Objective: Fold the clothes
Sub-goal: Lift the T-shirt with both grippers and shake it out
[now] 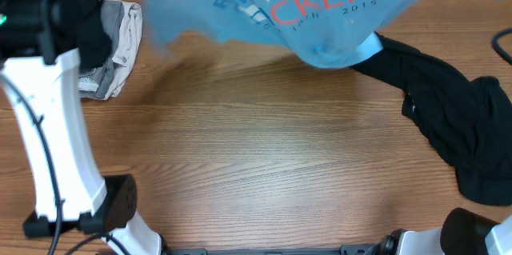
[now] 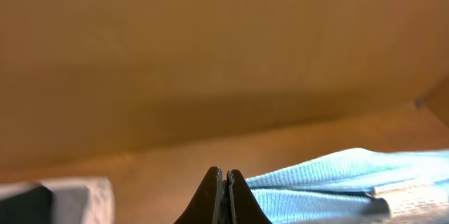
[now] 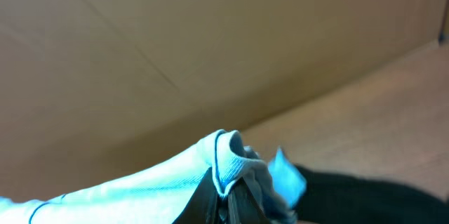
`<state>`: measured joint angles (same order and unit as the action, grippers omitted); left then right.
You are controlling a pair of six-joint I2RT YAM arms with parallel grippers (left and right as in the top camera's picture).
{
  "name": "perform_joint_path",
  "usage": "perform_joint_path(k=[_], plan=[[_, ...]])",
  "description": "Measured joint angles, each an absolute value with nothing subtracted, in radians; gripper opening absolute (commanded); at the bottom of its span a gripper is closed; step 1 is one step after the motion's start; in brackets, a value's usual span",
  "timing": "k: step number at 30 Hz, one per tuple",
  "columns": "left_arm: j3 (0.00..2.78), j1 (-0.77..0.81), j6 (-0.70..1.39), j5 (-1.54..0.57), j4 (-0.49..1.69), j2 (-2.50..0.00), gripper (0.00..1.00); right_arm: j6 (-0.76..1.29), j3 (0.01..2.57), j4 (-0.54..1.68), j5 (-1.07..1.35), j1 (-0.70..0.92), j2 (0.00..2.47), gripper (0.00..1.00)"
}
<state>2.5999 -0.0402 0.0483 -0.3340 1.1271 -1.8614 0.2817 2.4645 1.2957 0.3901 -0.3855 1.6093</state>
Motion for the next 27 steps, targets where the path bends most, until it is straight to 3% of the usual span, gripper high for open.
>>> perform_joint_path(k=[16, 27], plan=[[2.61, -0.067, -0.053, -0.053, 0.956, -1.551, 0.04, 0.224, 2.631, 1.319, 0.462, -0.471, 1.367, 0.04], [2.617, -0.068, -0.086, 0.012, 0.984, -1.596, 0.04, 0.2, 2.637, 1.352, 0.526, -0.471, 1.419, 0.04]])
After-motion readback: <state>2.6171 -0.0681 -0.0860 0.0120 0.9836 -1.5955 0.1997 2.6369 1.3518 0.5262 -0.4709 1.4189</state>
